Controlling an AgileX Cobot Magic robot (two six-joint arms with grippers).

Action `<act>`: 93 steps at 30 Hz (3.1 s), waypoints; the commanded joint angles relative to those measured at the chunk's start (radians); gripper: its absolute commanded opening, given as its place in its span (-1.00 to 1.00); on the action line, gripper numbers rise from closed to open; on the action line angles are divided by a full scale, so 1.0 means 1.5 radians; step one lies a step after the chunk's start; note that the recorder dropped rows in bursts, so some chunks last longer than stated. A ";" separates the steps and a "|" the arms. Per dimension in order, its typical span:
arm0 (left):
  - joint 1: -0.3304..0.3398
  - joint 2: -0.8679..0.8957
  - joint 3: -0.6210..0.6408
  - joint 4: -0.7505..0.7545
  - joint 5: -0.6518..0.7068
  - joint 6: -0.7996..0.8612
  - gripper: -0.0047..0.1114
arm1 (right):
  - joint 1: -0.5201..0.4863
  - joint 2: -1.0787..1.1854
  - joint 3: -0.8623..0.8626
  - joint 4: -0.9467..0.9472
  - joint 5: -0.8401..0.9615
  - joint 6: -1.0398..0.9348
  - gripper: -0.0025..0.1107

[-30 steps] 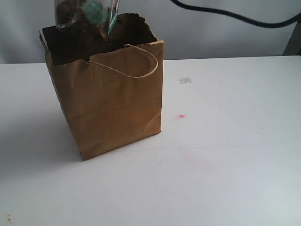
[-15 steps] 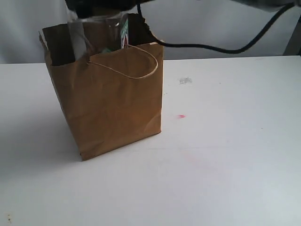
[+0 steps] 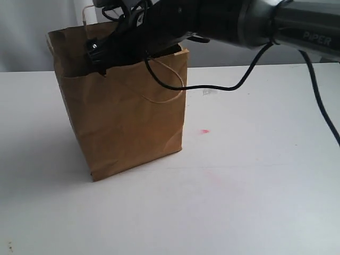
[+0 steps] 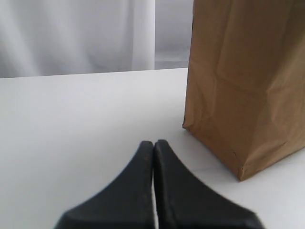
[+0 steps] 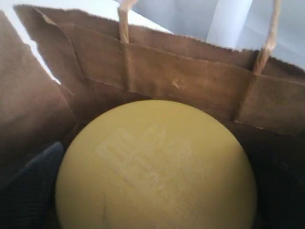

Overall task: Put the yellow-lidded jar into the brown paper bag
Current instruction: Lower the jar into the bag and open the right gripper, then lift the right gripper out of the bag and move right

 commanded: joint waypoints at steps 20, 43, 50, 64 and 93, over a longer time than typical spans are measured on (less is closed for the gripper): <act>-0.004 0.002 -0.001 -0.003 -0.006 -0.003 -0.90 | 0.000 0.051 -0.006 -0.013 0.044 0.000 -0.79; -0.004 0.002 -0.001 -0.003 -0.006 -0.003 -0.90 | 0.000 0.046 -0.006 -0.013 0.036 0.010 0.82; -0.004 0.002 -0.001 -0.003 -0.006 -0.003 -0.90 | 0.000 -0.009 -0.006 -0.013 0.007 0.010 0.82; -0.004 0.002 -0.001 -0.003 -0.006 -0.003 -0.90 | 0.000 -0.114 -0.006 -0.013 0.052 0.010 -0.55; -0.004 0.002 -0.001 -0.003 -0.006 -0.003 -0.90 | 0.000 -0.629 0.444 0.025 0.207 -0.032 -0.96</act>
